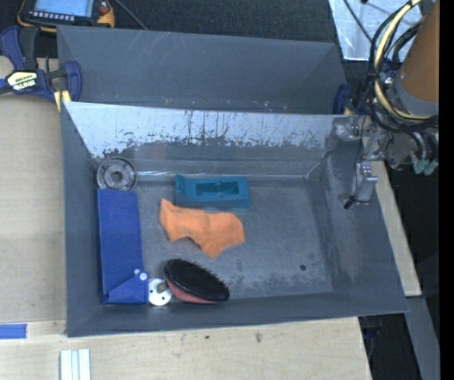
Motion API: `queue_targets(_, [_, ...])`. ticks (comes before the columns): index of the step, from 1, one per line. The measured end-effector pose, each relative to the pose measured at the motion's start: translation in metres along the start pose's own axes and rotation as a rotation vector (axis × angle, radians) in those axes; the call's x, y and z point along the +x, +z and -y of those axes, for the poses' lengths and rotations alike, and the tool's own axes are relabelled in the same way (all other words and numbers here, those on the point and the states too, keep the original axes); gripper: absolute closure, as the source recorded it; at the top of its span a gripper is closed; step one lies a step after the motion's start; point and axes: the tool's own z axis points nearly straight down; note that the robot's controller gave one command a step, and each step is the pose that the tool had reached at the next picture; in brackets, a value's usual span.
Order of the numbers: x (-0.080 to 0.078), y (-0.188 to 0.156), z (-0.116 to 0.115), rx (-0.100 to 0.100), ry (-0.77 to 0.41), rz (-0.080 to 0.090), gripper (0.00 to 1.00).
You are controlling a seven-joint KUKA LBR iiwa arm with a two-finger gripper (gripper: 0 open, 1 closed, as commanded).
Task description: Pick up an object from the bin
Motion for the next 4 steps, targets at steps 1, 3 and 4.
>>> queue_targets(1, [-0.017, 0.019, -0.011, 0.006, -0.011, 0.01, 0.0])
queue_targets(3, [-0.032, 0.09, -0.051, 0.003, -0.031, 0.002, 0.0])
queue_targets(4, [-0.038, 0.124, -0.08, 0.001, -0.068, 0.002, 0.0])
